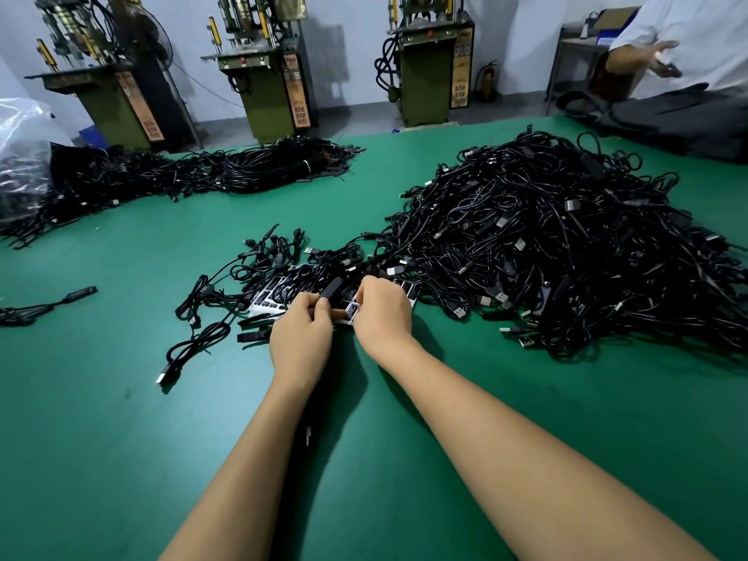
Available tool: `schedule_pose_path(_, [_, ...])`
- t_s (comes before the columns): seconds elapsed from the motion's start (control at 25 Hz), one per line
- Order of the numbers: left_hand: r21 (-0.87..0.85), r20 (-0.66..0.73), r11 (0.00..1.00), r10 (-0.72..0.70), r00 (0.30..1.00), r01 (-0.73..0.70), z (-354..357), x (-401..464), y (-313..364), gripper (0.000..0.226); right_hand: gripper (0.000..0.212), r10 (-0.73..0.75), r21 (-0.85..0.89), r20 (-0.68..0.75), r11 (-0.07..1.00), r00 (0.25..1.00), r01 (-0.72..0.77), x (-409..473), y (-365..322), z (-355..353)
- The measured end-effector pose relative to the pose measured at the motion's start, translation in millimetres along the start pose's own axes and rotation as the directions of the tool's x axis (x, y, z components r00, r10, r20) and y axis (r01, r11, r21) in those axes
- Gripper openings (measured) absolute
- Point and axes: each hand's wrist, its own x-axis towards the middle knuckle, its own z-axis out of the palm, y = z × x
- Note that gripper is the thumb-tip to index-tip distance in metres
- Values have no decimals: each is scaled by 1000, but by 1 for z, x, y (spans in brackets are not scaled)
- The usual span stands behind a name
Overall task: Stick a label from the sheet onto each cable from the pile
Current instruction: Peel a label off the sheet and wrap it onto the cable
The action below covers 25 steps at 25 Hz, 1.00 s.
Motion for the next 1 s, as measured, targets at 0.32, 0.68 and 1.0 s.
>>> schedule_pose_path(0.32, [-39,4,999,-22,1000,22,0,-1,2,14,23,61,18,196,998,979,-66,10,0,-16])
schedule_pose_path(0.68, [-59,12,998,-16,1000,17,-1,-2,3,15,21,26,-60,224,998,974,-13,21,4,-14])
schedule_pose_path(1.0, [-78,6,997,-14,1000,14,-1,-2,2,16,8,-65,184,53,981,996,55,4,19,-19])
